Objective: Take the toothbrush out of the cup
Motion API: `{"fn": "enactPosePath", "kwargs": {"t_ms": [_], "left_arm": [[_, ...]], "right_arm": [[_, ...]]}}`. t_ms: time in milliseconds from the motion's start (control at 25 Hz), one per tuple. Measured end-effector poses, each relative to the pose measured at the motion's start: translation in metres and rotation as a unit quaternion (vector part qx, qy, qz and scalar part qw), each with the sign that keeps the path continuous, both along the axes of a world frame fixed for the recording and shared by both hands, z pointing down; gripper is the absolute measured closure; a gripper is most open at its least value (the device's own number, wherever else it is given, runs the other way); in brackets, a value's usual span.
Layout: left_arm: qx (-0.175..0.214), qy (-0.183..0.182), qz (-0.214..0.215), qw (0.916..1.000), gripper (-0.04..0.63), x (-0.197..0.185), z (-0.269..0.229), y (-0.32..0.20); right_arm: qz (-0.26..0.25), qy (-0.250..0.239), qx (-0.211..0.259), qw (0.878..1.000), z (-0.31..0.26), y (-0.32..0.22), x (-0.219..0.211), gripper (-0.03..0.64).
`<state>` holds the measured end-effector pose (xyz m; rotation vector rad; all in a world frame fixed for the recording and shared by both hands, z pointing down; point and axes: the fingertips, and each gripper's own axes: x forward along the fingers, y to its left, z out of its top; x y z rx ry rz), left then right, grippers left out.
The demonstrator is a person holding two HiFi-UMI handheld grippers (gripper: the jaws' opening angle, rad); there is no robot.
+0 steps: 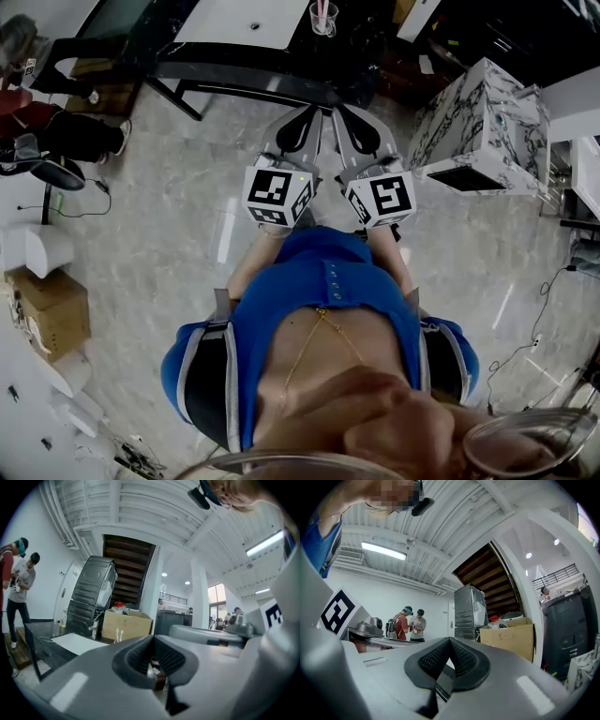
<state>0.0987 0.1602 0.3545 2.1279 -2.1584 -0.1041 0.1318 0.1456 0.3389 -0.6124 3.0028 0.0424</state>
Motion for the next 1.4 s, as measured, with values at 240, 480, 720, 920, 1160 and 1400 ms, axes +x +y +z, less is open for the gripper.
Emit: {"fn": "enactPosePath", "kwargs": {"t_ms": [240,480,720,920,1160,1400], "left_arm": [[0.000,-0.002,0.012,0.9999,0.594,-0.035,0.001,-0.026],[-0.004,-0.003,0.025,0.9997,0.594,-0.061,0.006,-0.033],[-0.016,0.006,0.026,0.9995,0.594,-0.077,0.015,-0.031],[-0.020,0.009,0.020,0.9996,0.594,-0.087,0.017,-0.038],[-0.022,0.013,0.011,0.9996,0.594,-0.107,0.019,-0.058],[-0.019,0.012,0.016,0.9996,0.594,-0.126,0.016,-0.107]], "right_arm": [[0.012,0.005,0.000,1.000,0.002,-0.021,-0.035,0.615],[0.017,0.003,-0.010,1.000,0.010,-0.034,-0.064,0.615],[0.018,0.012,-0.016,1.000,0.018,-0.034,-0.080,0.615],[0.023,0.016,-0.016,0.999,0.018,-0.043,-0.087,0.615],[0.030,0.021,-0.018,0.999,0.021,-0.068,-0.105,0.615],[0.016,0.015,-0.016,1.000,0.017,-0.113,-0.134,0.615]]}}
